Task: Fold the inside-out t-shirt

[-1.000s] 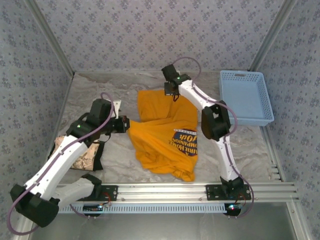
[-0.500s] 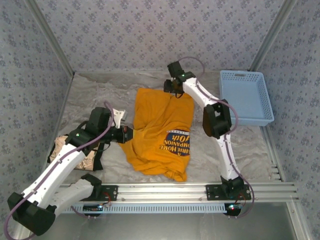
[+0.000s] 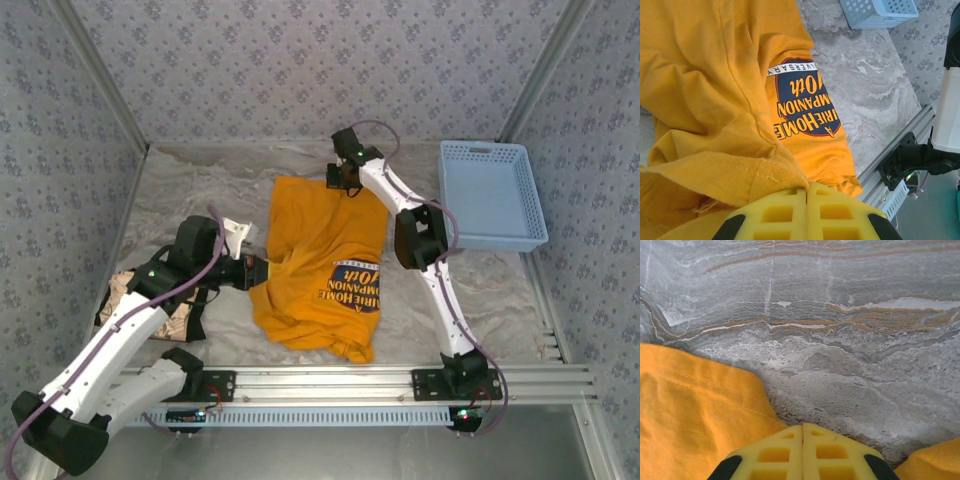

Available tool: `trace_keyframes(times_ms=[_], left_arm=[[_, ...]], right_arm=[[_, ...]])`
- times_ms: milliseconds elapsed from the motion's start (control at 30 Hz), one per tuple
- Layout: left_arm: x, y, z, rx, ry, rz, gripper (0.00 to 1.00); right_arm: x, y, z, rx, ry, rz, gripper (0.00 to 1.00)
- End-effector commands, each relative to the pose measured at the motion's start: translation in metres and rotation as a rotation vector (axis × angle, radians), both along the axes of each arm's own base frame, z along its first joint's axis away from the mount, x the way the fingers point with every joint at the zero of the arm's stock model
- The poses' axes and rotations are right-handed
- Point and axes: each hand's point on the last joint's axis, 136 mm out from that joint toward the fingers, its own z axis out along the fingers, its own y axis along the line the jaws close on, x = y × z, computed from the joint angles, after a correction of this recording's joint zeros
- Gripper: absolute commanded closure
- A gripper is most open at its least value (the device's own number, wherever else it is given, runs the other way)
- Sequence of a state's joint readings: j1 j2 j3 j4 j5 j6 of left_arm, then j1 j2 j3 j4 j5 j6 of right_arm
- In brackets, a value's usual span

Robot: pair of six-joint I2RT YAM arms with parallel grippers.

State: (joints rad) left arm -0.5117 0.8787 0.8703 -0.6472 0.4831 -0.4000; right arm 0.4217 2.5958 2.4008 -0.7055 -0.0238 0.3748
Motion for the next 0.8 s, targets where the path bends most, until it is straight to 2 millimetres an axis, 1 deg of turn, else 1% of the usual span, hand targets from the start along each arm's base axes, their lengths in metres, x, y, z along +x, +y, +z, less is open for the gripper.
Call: trace_keyframes(times_ms=[0,67,133,167,200,233,267,400,433,500,567,667,700,733,767], left_arm=[[-0.002,0.002,0.006,0.007,-0.037,-0.011,1.00],[-0.001,0.005,0.008,0.017,-0.059,0.001,1.00],[0.000,0.009,0.009,0.028,-0.072,0.016,1.00],[-0.001,0.009,0.008,0.029,-0.071,0.014,1.00],[-0.002,0.009,0.007,0.028,-0.068,0.010,1.00],[-0.002,0.008,0.006,0.023,-0.065,0.007,1.00],[-0.003,0.007,0.004,0.022,-0.060,0.003,1.00],[-0.001,0.007,0.002,0.023,-0.055,0.009,1.00],[0.000,0.007,0.002,0.020,-0.057,0.009,1.00],[0.000,0.007,0.000,0.023,-0.055,0.008,1.00],[0.001,0.007,0.000,0.029,-0.055,0.006,1.00],[0.001,0.006,-0.001,0.028,-0.049,0.009,1.00],[0.001,0.006,-0.001,0.028,-0.050,0.009,1.00],[0.001,0.007,-0.001,0.030,-0.048,0.009,1.00],[0.001,0.007,-0.002,0.031,-0.048,0.009,1.00]], right_arm=[[0.002,0.001,0.010,0.008,-0.011,0.020,0.99],[0.002,-0.002,0.014,0.007,-0.012,0.010,1.00],[0.002,-0.001,0.019,0.036,-0.010,0.038,1.00],[0.001,0.000,0.020,0.050,-0.005,0.053,0.92],[0.001,0.000,0.019,0.063,0.001,0.070,0.66],[0.001,-0.001,0.016,0.074,0.011,0.080,0.45],[0.001,-0.004,0.012,0.081,0.021,0.080,0.41],[-0.001,-0.005,-0.003,0.105,0.064,0.075,0.44],[-0.003,-0.003,-0.006,0.108,0.069,0.081,0.46],[-0.005,0.003,-0.010,0.107,0.074,0.095,0.56],[-0.007,0.006,-0.014,0.113,0.084,0.097,0.59],[-0.011,0.007,-0.020,0.114,0.105,0.092,0.58],[-0.011,0.006,-0.022,0.112,0.108,0.090,0.59],[-0.012,0.006,-0.023,0.111,0.110,0.089,0.61],[-0.012,0.005,-0.023,0.110,0.113,0.086,0.68]])
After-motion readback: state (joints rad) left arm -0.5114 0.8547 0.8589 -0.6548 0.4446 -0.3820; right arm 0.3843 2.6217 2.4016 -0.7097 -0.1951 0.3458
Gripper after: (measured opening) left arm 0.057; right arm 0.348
